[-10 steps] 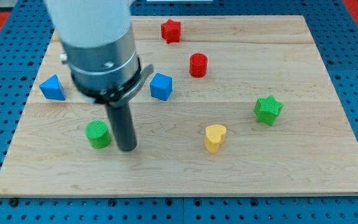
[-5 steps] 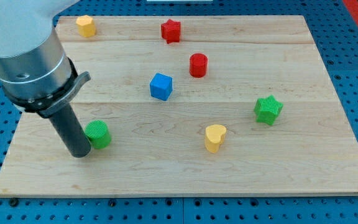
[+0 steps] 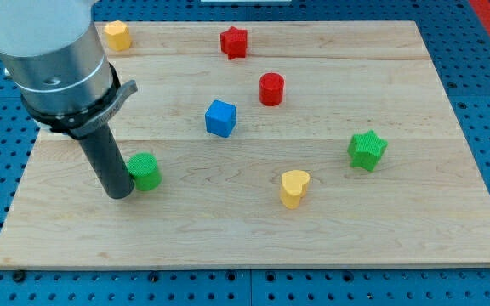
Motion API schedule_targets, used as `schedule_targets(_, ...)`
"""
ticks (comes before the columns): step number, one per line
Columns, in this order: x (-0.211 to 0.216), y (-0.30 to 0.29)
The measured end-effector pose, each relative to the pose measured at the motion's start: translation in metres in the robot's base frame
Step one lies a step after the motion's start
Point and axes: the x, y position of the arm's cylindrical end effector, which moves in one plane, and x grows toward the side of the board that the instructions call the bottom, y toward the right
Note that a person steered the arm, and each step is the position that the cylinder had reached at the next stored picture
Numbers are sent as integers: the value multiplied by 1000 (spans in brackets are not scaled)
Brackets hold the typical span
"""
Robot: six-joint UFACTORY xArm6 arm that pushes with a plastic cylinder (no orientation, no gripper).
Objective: Drag the green circle into the green star
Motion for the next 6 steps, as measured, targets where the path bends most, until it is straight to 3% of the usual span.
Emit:
schedule_targets(1, -21, -35)
schedule_targets(3, -32, 117)
schedule_targets(4, -3, 60)
schedule_targets(5, 25, 106)
schedule_targets(6, -20, 137)
